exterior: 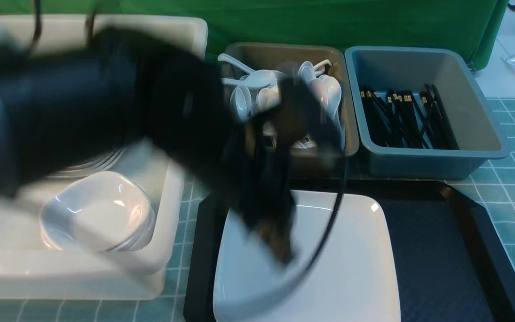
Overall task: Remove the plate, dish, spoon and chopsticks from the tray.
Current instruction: Use the left arm to grab a plate from the dinner plate
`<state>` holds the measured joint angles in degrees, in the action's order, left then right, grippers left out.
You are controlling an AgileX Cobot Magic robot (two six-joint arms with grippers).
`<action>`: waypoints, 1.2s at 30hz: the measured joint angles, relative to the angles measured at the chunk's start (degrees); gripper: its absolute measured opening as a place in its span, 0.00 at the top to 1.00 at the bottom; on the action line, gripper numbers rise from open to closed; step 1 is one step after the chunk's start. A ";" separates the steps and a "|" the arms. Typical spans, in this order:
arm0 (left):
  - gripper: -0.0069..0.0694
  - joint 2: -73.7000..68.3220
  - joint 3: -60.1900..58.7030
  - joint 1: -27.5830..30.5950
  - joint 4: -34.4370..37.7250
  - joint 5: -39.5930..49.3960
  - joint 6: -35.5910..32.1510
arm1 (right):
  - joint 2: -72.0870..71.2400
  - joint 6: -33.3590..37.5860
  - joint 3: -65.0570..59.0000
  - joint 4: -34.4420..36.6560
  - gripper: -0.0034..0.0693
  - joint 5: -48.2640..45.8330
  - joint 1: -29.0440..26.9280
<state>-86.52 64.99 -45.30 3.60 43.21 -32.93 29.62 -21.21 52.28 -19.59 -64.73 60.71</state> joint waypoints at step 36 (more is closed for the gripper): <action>0.37 -4.51 -24.70 -2.95 -23.51 -28.19 -14.02 | 0.00 0.26 0.00 0.19 0.71 0.00 0.00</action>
<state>-91.03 40.29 -48.25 -19.91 15.03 -46.95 29.62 -20.95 52.28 -19.40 -64.73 60.71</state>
